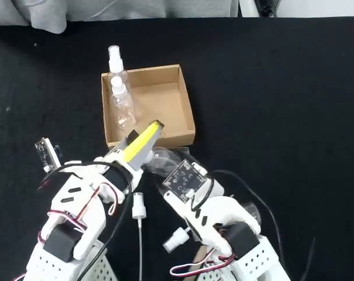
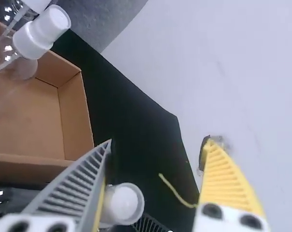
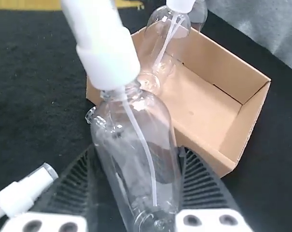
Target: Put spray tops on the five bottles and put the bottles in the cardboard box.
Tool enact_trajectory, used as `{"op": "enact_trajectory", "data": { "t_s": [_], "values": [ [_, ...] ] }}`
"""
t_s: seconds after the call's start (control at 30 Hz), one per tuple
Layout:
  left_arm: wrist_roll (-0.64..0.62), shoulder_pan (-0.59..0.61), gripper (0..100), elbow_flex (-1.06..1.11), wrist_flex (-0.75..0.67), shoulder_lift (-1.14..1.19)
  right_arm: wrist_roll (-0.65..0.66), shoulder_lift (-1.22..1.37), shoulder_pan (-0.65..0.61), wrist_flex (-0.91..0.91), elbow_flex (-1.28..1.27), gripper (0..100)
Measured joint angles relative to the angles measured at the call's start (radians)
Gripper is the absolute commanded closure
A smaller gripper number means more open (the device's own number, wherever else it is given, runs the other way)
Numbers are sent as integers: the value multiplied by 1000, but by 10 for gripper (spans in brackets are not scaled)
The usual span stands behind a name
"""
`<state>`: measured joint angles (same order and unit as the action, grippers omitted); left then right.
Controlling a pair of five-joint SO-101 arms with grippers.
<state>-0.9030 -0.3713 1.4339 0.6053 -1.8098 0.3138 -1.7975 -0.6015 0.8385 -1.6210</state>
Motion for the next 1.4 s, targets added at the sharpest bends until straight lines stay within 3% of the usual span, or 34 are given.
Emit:
{"op": "enact_trajectory", "data": {
  "t_s": [0.63,1.1,1.4],
  "values": [
    [-49,126,722,-64,0,0,-60,0,0,-25,0,920],
    [-152,368,724,-89,0,-3,-60,0,0,-52,0,920],
    [-152,390,724,-58,0,-2,-60,0,0,-118,0,920]
  ]
}}
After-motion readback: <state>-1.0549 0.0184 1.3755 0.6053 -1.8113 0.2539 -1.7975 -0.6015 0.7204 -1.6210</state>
